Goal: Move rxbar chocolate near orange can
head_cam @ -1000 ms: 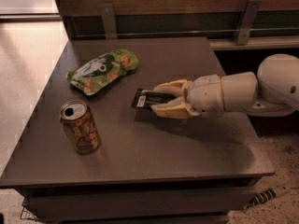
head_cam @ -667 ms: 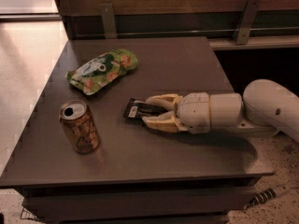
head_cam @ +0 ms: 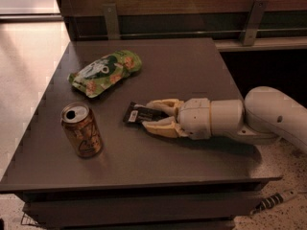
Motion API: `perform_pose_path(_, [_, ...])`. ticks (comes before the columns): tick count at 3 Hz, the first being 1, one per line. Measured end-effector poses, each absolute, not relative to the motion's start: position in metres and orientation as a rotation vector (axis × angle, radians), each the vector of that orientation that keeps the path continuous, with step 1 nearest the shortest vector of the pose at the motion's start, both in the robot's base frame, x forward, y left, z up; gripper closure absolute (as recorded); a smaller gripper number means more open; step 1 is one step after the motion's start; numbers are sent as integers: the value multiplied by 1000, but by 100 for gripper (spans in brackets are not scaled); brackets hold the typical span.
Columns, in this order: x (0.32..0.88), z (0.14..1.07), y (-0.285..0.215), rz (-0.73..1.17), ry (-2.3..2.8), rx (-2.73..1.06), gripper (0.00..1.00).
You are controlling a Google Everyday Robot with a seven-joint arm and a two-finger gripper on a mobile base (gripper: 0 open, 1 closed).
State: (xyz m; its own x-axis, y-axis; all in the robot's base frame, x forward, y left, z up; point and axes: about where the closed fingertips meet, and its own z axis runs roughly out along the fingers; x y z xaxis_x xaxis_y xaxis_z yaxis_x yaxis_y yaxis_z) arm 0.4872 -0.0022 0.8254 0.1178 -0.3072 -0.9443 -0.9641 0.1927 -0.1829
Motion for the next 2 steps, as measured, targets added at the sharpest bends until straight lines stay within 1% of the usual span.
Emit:
perform_pose_path(1, [486, 826, 1, 780, 1395, -1323, 31])
perform_pose_path(2, [486, 826, 2, 782, 1393, -1326, 7])
